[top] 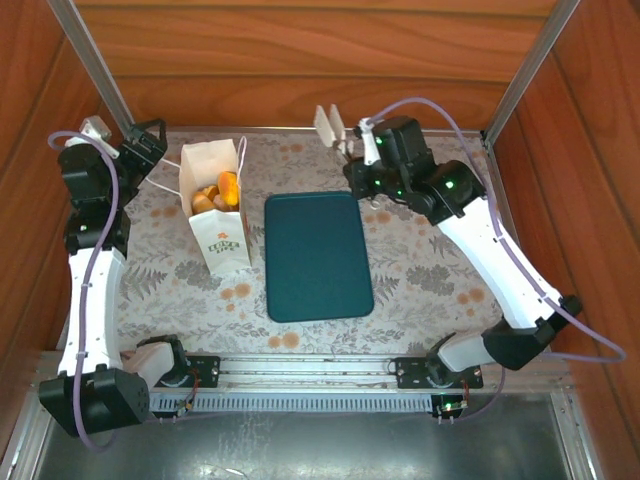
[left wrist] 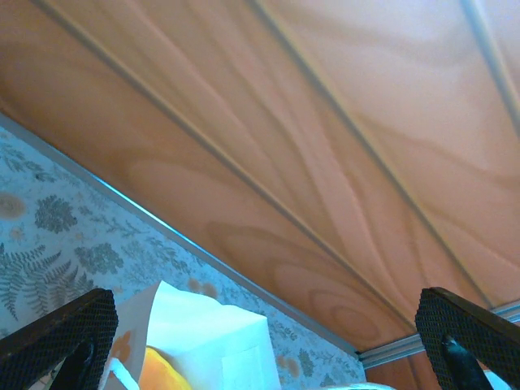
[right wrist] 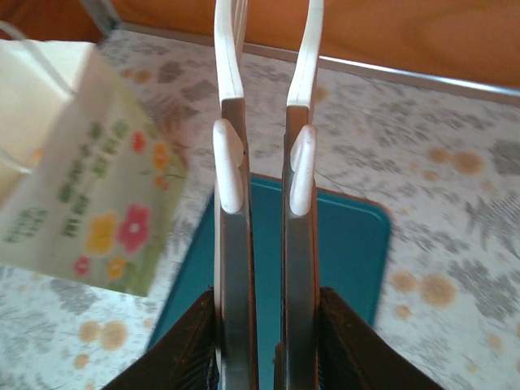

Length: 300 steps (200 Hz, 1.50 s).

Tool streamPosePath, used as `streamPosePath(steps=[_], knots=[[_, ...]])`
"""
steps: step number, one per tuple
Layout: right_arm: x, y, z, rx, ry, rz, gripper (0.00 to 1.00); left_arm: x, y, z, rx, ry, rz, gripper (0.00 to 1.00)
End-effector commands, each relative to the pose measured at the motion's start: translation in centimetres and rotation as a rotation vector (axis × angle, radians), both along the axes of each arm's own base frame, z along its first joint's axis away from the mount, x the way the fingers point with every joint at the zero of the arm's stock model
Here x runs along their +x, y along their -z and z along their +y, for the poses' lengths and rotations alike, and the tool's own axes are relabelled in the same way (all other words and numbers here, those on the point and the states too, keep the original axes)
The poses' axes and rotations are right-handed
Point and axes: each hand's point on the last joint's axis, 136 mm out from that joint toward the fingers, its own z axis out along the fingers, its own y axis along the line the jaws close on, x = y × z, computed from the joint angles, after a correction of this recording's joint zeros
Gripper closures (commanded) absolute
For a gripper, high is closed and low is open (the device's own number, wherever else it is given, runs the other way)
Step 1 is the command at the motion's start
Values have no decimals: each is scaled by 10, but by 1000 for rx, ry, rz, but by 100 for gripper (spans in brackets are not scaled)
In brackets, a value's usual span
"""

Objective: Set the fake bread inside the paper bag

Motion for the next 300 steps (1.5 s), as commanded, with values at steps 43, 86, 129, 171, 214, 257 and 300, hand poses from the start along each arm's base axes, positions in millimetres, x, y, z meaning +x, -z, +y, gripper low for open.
streamPosePath(steps=[43, 86, 129, 171, 214, 257, 300], knots=[[20, 57, -80, 29, 269, 49, 67, -42, -26, 35, 106, -233, -36, 0], [28, 115, -111, 14, 374, 146, 68, -71, 12, 86, 124, -528, 114, 0], [32, 179, -129, 11, 441, 265, 69, -92, 70, 131, 29, -719, 262, 0], [29, 228, -128, 8, 450, 379, 69, -80, 119, 132, 15, -672, 377, 0], [25, 270, -121, 2, 439, 495, 70, -56, 158, 118, 49, -516, 478, 0], [12, 311, -120, -27, 456, 615, 63, -45, 191, 103, 51, -386, 557, 0], [7, 330, -124, -44, 477, 661, 55, -41, 206, 94, 61, -325, 574, 0]])
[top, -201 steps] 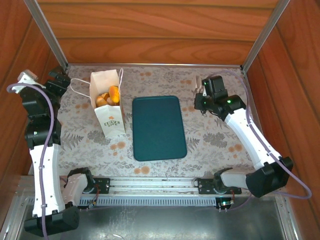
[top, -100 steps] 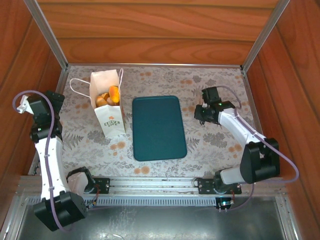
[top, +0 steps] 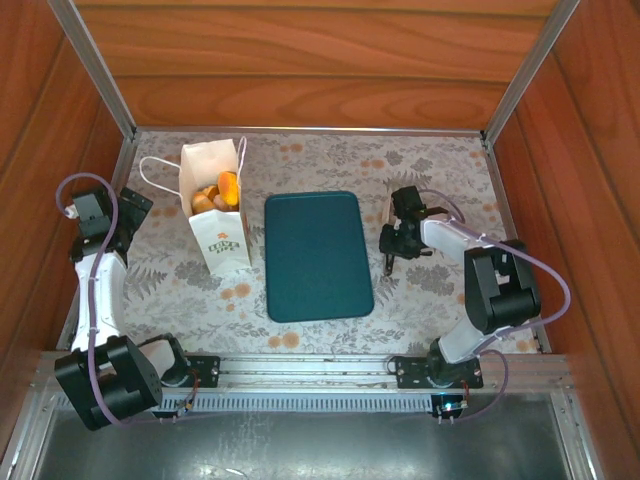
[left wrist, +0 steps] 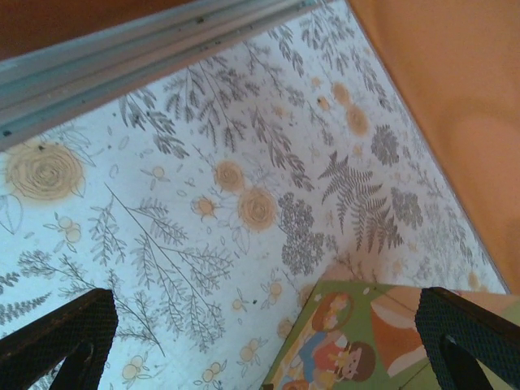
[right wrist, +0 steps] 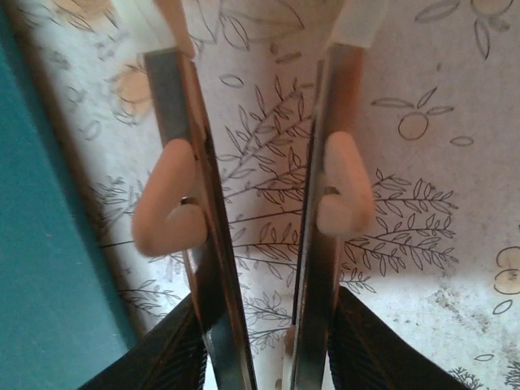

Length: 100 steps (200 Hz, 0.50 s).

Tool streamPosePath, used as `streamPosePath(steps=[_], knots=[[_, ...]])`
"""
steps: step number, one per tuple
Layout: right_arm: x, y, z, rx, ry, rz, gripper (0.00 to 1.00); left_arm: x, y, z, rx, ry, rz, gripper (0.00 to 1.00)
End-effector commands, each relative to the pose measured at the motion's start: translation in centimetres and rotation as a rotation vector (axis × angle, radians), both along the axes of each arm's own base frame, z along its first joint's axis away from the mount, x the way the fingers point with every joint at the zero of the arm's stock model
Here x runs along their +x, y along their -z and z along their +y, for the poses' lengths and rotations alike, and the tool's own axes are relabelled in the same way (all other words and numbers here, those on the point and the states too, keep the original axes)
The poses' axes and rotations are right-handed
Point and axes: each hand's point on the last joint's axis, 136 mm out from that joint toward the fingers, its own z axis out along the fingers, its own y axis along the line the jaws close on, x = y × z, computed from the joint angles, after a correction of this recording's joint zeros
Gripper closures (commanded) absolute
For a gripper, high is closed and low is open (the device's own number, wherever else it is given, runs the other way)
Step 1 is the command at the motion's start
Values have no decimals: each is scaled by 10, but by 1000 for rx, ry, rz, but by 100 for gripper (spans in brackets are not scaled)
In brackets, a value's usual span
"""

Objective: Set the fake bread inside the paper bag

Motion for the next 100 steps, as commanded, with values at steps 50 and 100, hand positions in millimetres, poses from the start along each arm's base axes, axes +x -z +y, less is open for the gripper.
streamPosePath(steps=[50, 100], knots=[[0, 16, 1, 28, 24, 51, 40, 9, 10, -16, 71, 112, 1, 0], [2, 8, 4, 53, 12, 35, 20, 11, 7, -22, 186, 132, 6, 0]])
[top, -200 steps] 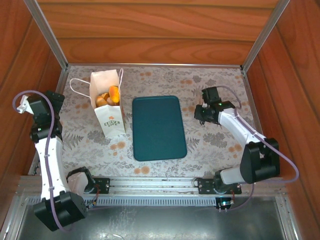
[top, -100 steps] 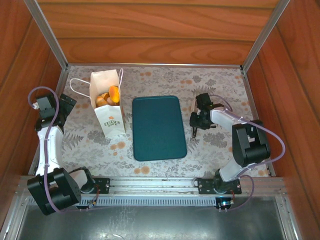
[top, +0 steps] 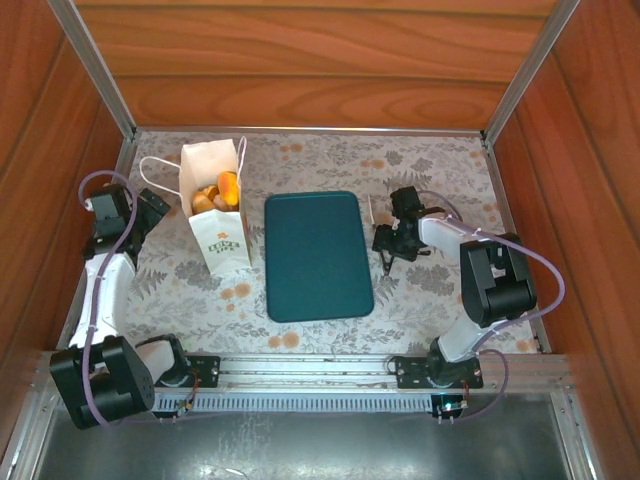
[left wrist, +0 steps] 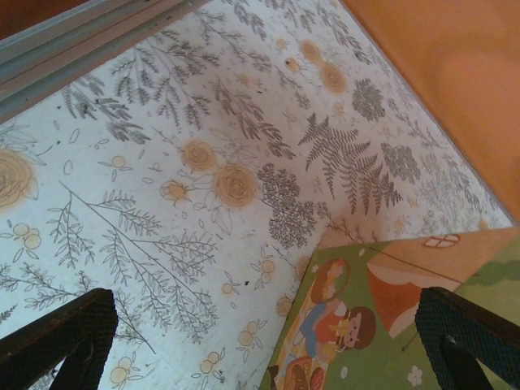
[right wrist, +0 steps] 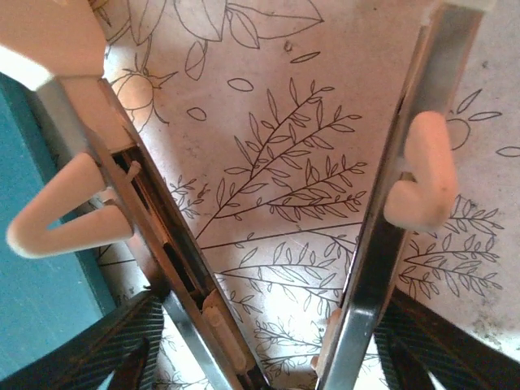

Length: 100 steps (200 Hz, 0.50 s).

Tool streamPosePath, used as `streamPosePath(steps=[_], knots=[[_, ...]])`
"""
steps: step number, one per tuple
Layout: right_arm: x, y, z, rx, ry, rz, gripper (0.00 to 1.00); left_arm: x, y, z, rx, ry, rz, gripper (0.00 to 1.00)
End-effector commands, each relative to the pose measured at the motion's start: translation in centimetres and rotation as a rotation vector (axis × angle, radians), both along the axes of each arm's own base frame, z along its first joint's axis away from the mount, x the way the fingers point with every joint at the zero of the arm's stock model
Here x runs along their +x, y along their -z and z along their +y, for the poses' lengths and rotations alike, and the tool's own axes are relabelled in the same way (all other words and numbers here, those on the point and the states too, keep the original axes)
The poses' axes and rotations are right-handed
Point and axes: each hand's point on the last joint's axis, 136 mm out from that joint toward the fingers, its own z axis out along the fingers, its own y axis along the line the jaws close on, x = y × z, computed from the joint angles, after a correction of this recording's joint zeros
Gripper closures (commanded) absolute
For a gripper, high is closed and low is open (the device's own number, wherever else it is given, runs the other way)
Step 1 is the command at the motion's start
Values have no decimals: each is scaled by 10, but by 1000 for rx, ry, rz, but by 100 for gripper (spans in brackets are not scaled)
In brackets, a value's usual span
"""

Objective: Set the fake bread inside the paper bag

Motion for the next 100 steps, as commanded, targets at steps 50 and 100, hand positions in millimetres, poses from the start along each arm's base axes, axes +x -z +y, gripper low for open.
streamPosePath(steps=[50, 100], knots=[[12, -64, 0, 67, 23, -141, 0, -5, 1, 9, 167, -28, -8, 0], [34, -145, -10, 58, 26, -405, 0, -7, -7, 6, 304, -32, -123, 0]])
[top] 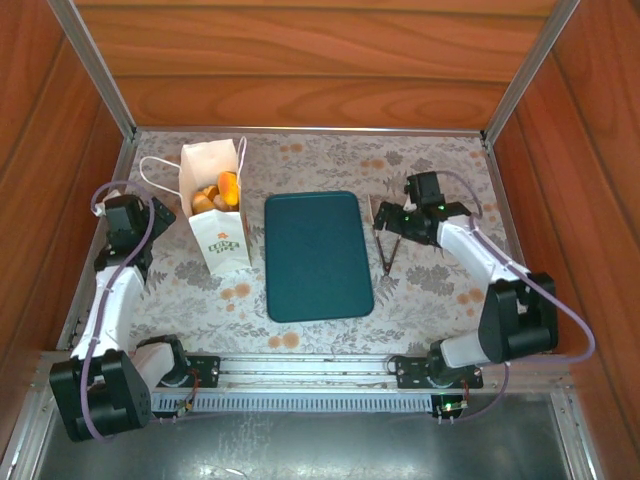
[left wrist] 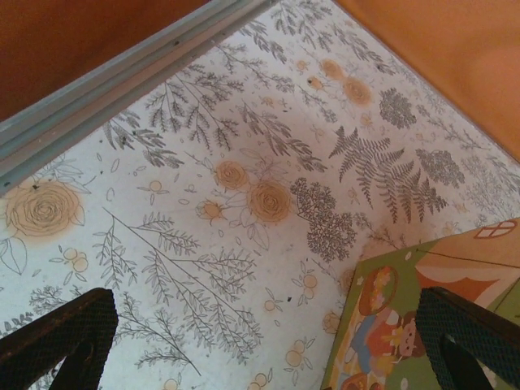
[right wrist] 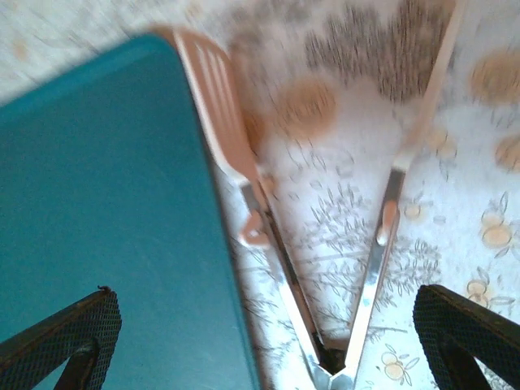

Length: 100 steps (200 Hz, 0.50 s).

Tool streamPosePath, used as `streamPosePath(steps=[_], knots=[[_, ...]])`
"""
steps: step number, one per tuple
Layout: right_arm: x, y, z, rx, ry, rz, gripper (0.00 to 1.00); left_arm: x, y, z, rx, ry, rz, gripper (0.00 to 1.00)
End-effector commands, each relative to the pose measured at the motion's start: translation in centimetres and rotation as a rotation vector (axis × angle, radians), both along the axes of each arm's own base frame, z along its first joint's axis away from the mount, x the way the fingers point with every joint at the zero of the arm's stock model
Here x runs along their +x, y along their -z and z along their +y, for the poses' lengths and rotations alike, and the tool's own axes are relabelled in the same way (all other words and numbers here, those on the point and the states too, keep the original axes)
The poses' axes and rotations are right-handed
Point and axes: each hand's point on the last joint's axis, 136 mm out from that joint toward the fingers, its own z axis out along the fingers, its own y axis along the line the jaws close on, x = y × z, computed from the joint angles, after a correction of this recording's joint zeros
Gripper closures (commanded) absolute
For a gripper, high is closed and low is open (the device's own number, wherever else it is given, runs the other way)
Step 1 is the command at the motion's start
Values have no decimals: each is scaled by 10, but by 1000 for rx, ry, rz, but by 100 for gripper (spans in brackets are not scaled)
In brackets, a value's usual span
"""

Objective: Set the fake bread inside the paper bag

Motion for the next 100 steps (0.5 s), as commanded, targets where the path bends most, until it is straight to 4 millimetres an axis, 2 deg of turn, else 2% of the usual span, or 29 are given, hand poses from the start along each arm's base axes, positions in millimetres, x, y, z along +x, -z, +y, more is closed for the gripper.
streamPosePath(steps=[1, 21, 44, 62, 100], knots=[[10, -37, -11, -28, 23, -124, 0, 4, -19, 5, 118, -11, -96, 0], [18, -53, -28, -98, 71, -223, 0, 4, -22, 0, 190, 15, -130, 0], [24, -56, -54, -187, 162, -300, 0, 5, -22, -12, 278, 82, -140, 0], [29, -51, -73, -266, 215, -364, 0, 6, -17, -20, 317, 118, -137, 0], [30, -25, -91, -373, 210, -390, 0, 5, -4, -28, 370, 152, -122, 0]])
